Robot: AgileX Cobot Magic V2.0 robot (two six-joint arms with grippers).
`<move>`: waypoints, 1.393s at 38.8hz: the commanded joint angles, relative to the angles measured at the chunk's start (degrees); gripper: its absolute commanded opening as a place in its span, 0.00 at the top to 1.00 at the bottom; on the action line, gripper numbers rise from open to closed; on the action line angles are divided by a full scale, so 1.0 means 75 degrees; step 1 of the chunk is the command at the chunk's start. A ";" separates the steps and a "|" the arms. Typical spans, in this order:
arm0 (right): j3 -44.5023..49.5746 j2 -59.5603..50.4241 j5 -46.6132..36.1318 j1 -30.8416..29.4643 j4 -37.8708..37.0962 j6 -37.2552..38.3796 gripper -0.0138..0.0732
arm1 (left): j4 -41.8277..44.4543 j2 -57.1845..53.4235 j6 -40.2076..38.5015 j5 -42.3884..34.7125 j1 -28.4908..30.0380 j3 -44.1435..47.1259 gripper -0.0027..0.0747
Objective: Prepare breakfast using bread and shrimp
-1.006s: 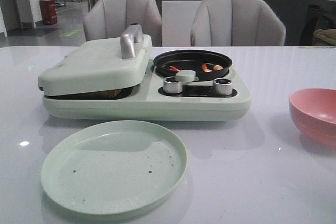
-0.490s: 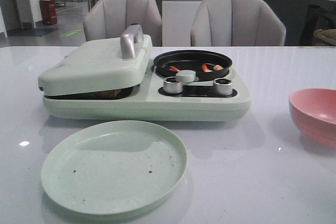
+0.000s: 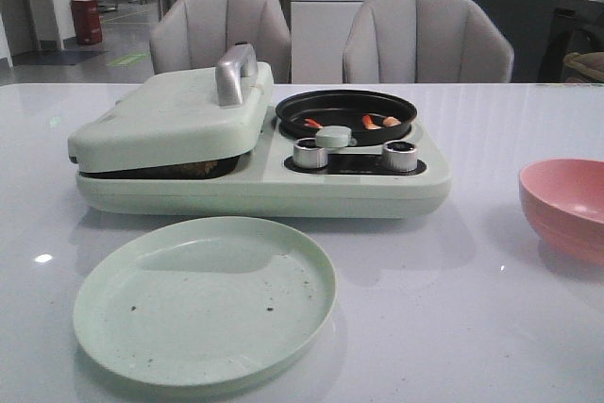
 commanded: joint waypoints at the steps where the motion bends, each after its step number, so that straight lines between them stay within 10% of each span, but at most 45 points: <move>1: -0.0191 0.0034 -0.0407 -0.0004 -0.0022 0.0000 0.80 | 0.0063 -0.0170 -0.0104 -0.0845 0.0019 0.0050 0.84; 54: -0.0191 0.0034 -0.0407 -0.0004 -0.0022 0.0000 0.80 | 0.0063 -0.0170 -0.0104 -0.1164 -0.0375 0.0050 0.84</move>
